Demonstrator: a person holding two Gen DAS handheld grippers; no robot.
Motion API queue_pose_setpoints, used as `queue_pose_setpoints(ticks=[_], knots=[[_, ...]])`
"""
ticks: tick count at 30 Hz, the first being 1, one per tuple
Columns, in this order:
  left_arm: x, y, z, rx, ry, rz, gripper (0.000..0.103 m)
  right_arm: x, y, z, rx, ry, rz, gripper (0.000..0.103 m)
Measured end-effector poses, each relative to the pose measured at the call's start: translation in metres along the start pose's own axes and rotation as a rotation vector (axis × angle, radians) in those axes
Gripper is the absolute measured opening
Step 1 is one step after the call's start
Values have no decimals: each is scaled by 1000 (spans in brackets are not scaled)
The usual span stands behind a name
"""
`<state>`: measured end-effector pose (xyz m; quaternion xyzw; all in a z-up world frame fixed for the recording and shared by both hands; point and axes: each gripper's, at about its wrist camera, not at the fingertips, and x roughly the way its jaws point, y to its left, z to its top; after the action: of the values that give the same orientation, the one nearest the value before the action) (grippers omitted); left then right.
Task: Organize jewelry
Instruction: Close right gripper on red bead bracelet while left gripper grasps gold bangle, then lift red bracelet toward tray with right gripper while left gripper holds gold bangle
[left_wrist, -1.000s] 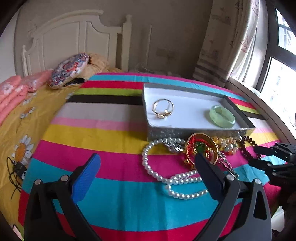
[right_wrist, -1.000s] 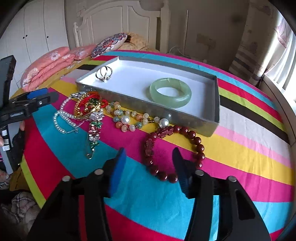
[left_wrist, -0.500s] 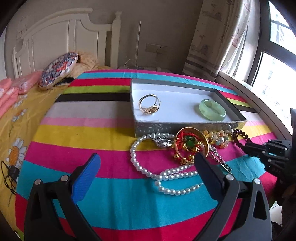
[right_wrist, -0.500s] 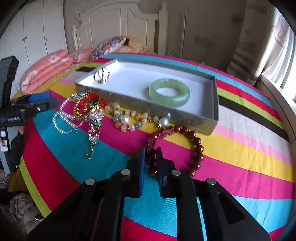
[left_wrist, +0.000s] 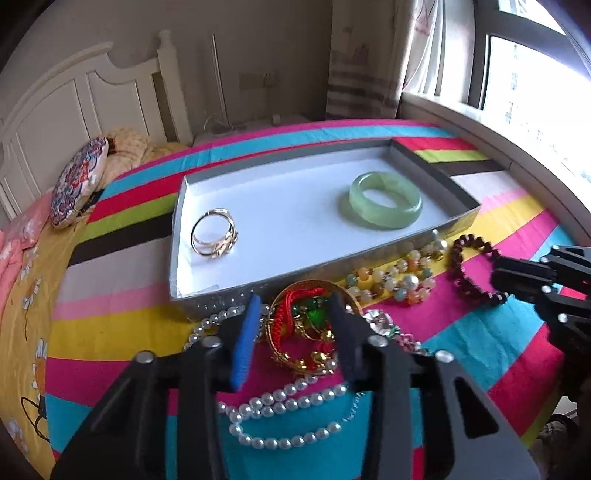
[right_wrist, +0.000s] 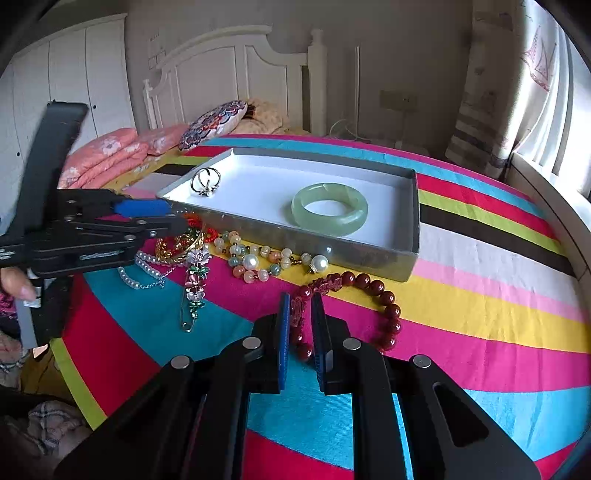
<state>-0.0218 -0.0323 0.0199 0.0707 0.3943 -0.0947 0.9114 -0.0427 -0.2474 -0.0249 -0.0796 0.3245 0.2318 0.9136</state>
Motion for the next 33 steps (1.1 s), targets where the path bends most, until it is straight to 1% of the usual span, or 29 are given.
queue_pose_setpoints(ticks=[1, 3, 8, 9, 10, 13, 14, 15, 19, 20, 22, 26, 31, 33], knots=[[3, 1, 0, 2, 7, 8, 35, 0, 0, 0, 0, -1, 2, 14], [7, 5, -1, 10, 19, 16, 30, 0, 0, 0, 2, -4, 5, 14], [16, 6, 0, 50, 39, 19, 30, 1, -1, -1, 13, 9, 14, 15], [18, 6, 2, 53, 42, 14, 28, 2, -2, -1, 20, 14, 13, 15], [18, 6, 3, 55, 45, 5, 25, 2, -2, -1, 25, 16, 15, 15], [20, 4, 4, 71, 51, -11, 9, 4, -3, -1, 37, 23, 14, 15], [20, 2, 4, 78, 49, -6, 7, 4, -4, -1, 40, 24, 15, 15], [18, 1, 3, 81, 38, -1, 7, 4, -4, -1, 42, 24, 16, 15], [0, 0, -1, 56, -10, -25, 7, 7, -3, -1, 45, 40, 18, 17], [-4, 0, -3, 55, -19, -27, 7, 7, -3, -1, 42, 45, 23, 21], [-12, 1, -5, 45, -34, -32, 7, 9, -1, -2, 31, 55, 30, 26], [-28, 10, -6, -5, -73, -60, 7, 14, 2, -2, 11, 84, 26, 26], [-47, 11, -6, -16, -117, -75, 7, 25, 12, -2, -35, 141, -5, 26], [-53, 12, -6, -21, -133, -79, 7, 25, 19, -3, -65, 136, -39, 22]])
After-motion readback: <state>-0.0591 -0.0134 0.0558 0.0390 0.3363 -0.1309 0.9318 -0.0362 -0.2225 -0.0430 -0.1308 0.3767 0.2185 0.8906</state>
